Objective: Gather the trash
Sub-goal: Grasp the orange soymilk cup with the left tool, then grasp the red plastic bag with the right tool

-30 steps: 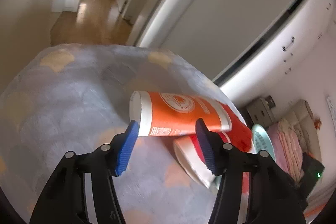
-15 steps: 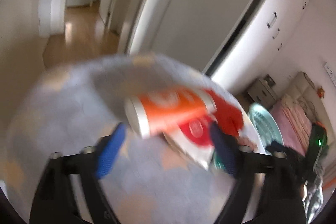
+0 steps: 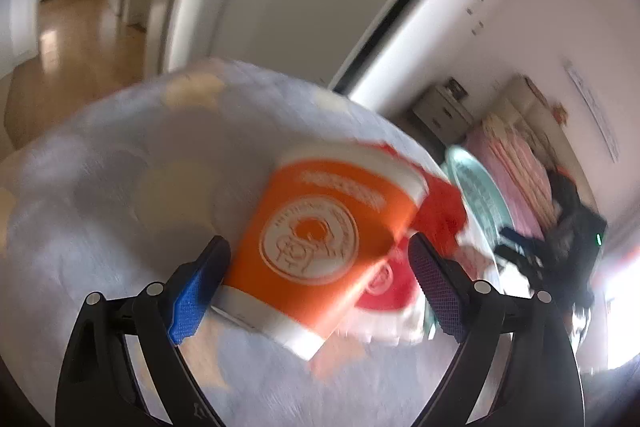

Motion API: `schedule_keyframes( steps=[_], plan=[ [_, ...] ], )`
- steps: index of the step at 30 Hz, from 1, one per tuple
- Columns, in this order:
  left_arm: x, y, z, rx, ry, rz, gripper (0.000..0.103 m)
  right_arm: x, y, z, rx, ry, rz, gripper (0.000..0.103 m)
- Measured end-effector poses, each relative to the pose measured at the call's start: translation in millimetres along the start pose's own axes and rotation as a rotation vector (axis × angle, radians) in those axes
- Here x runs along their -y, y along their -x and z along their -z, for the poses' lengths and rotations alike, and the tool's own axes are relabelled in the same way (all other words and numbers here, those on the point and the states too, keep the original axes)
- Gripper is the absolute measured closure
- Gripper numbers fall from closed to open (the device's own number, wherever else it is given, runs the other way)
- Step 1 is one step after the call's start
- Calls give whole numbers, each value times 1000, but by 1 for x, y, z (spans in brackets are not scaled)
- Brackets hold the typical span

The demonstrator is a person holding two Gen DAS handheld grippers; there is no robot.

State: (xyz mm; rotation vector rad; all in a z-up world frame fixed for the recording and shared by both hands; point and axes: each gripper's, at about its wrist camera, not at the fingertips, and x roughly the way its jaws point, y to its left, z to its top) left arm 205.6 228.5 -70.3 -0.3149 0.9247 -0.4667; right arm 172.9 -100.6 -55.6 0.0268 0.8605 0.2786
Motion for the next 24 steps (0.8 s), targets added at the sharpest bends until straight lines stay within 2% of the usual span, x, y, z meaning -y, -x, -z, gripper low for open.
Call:
schedule_keyframes(
  steps=[3, 6, 9, 11, 12, 19, 24],
  plan=[
    [6, 0, 11, -18, -44, -31, 15, -5, -5, 1, -10, -1, -22, 34],
    [4, -7, 14, -39, -26, -50, 17, -16, -5, 2, -2, 23, -42, 34],
    [2, -11, 16, -31, -18, -82, 27, -27, -1, -4, 21, 51, -69, 34],
    [1, -10, 16, -31, -8, -88, 38, -33, 2, -11, 36, 63, -86, 34],
    [0, -9, 17, -27, 2, -93, 39, -37, 3, -15, 42, 70, -92, 34],
    [-10, 26, 33, 61, 116, -159, 39, -67, -2, -47, 67, 117, -146, 34],
    [-17, 55, 45, 133, 173, -190, 39, -87, -19, -59, 40, 127, -205, 34]
  ],
)
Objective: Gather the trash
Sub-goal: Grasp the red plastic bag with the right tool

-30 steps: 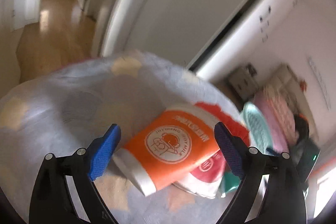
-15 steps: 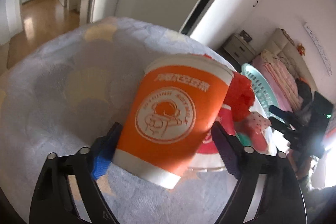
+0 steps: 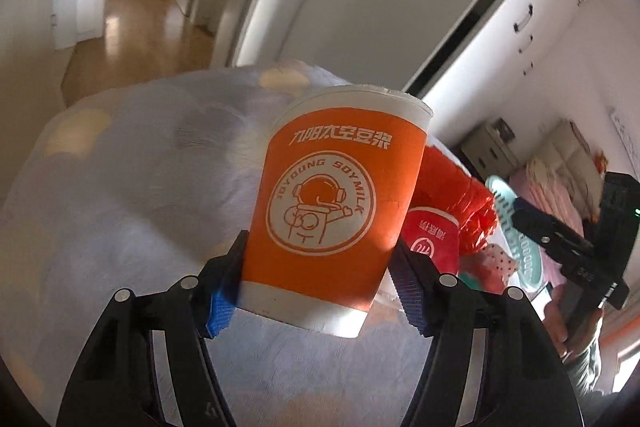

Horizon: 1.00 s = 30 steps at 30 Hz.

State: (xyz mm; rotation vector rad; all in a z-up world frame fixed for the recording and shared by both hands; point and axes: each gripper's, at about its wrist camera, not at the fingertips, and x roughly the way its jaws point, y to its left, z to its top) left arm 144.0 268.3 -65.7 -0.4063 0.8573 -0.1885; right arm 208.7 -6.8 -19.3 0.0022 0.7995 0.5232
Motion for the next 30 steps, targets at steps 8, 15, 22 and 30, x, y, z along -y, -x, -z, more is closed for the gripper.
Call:
schedule_keyframes(
  steps=[8, 15, 22, 30],
  plan=[
    [1, 17, -2, 40, 21, -11, 39, -12, -42, -10, -97, -8, -9, 37],
    [23, 15, -5, 36, -18, -4, 39, -17, -41, -12, -104, 15, -56, 77],
    [60, 21, -9, 51, -87, 19, 39, -9, -1, -12, -23, 4, -84, 81],
    [123, 15, -16, 64, -175, 78, 39, 31, 58, -12, 89, -56, -13, 81]
  ],
)
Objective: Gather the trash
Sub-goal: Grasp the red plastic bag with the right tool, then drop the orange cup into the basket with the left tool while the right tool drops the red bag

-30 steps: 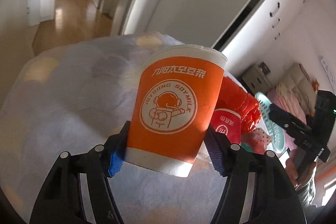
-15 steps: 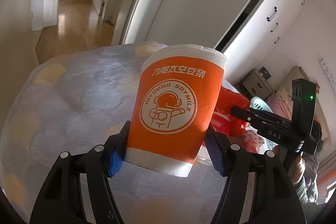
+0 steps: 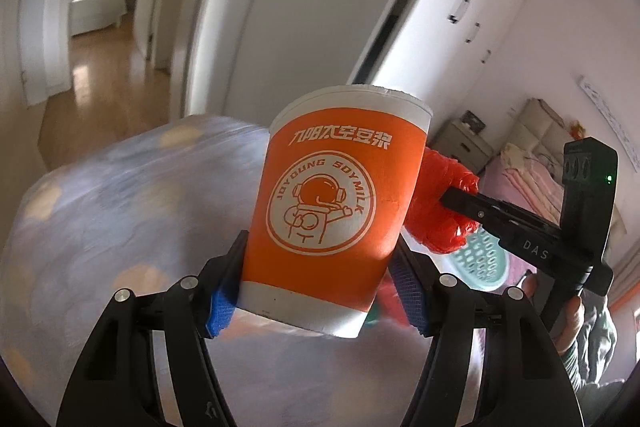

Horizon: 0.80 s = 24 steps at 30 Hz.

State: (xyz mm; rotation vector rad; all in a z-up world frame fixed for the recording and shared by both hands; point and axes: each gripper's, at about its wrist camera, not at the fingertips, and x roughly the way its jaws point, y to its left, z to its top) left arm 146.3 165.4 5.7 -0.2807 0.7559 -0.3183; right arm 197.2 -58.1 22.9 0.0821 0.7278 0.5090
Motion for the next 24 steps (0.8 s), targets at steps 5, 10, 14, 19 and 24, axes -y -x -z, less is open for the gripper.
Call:
schedule_keyframes(
  steps=[5, 10, 14, 19, 24],
  plan=[
    [45, -21, -11, -6, -59, 29, 39, 48, 35, 0, 55, -88, 80, 81],
    [100, -54, -17, -27, -129, 68, 39, 102, 68, 5, 98, -179, 168, 81],
    [133, -83, -16, -54, -159, 104, 39, 143, 87, 17, 115, -233, 250, 81],
    [171, -132, -15, -104, -181, 141, 39, 190, 99, 31, 106, -335, 284, 81],
    [195, -182, -9, -171, -176, 152, 39, 221, 104, 45, 82, -414, 342, 81]
  ],
)
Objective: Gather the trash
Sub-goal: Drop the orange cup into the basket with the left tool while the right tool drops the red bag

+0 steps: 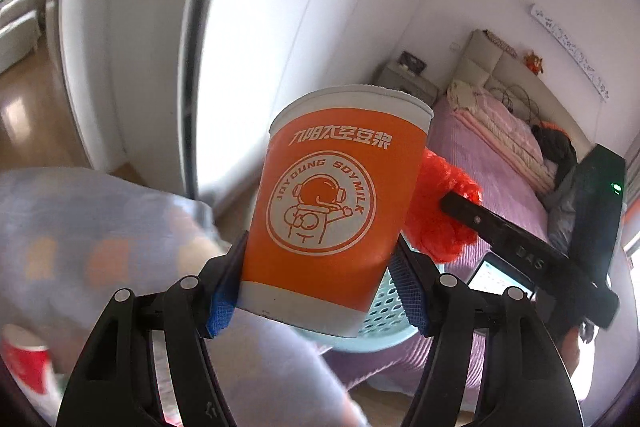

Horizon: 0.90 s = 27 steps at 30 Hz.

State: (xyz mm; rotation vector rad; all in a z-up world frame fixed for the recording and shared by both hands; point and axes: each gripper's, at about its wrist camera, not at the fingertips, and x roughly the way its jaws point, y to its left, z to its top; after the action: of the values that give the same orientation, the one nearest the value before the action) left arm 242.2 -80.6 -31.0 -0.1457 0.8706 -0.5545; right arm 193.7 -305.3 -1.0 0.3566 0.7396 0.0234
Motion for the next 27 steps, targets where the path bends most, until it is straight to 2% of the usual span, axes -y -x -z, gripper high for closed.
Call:
schedule_keyframes(
  steps=[3, 10, 16, 20, 22, 24, 25, 26, 27],
  plan=[
    [0, -31, 2, -37, 27, -1, 39, 15, -5, 5, -14, -15, 42, 81],
    [4, -83, 6, -103, 43, -26, 38, 34, -17, 10, -40, -41, 66, 81],
    [-1, -96, 3, -131, 89, -4, 35, 28, -22, 9, -53, -35, 65, 81],
    [-3, -83, 6, -115, 89, 5, 35, 24, -28, 9, -61, -38, 61, 78],
    [-3, -73, 6, -100, 86, 12, 35, 21, -30, 11, -64, -39, 57, 76],
    [-4, -61, 6, -85, 86, 8, 35, 20, -32, 12, -69, -41, 55, 67],
    [-3, -54, 5, -75, 87, 12, 35, 18, -31, 13, -65, -44, 57, 55],
    [-5, -47, 5, -64, 89, 13, 35, 17, -28, 13, -52, -45, 62, 49],
    [-5, -40, 5, -54, 91, 13, 35, 16, -27, 14, -44, -41, 65, 49]
  ],
)
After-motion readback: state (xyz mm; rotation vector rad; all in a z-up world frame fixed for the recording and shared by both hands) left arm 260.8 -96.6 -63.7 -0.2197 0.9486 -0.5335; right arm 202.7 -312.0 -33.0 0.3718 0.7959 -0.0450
